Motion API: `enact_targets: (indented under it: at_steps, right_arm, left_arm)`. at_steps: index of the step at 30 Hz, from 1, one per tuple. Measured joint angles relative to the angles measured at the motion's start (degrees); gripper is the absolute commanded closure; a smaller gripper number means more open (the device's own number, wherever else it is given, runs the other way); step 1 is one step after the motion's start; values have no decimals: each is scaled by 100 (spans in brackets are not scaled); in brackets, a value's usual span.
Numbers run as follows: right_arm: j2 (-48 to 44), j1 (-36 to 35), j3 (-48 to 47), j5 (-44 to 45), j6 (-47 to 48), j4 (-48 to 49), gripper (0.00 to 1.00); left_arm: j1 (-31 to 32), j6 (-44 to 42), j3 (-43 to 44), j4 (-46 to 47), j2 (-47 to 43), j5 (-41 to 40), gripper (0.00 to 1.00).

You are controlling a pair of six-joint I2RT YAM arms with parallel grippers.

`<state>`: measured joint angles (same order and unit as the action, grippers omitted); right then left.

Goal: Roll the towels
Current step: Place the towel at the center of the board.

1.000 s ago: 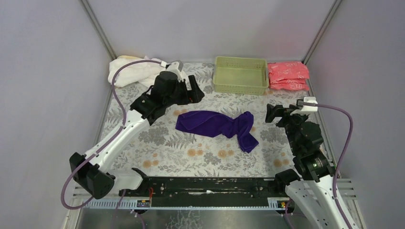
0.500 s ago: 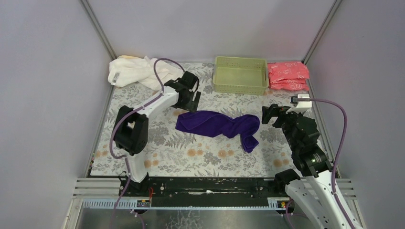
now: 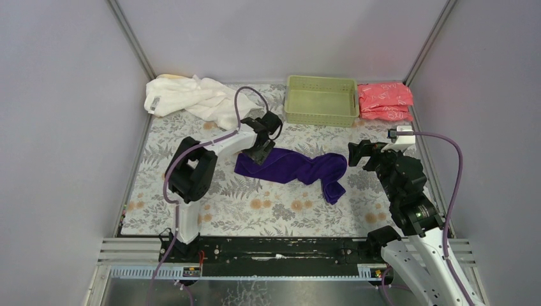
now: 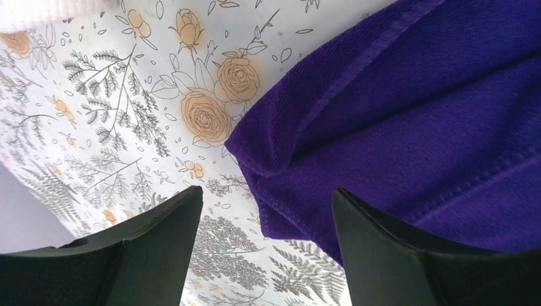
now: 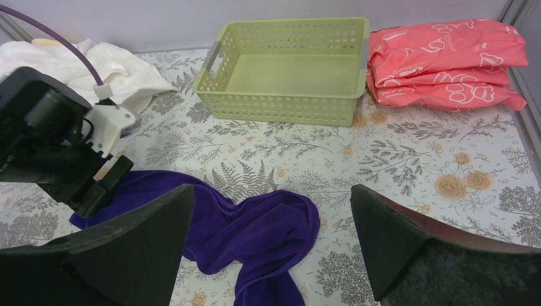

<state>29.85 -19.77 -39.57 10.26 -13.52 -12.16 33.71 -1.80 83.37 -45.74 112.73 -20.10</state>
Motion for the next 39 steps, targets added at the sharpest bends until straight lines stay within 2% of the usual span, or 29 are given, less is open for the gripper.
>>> enact_targets:
  at_steps: [10, 18, 39]
  right_arm:
    - [-59, 0, 2, -44, -2, 2, 1]
    - [-59, 0, 11, -46, -4, 2, 1]
    - [-98, 0, 33, -48, -15, 2, 1]
  left_arm:
    - [96, -271, 0, 195, 433, -896, 40]
    - [118, -389, 28, 466, 538, -1368, 44]
    - [118, -767, 343, 726, 988, -1386, 54]
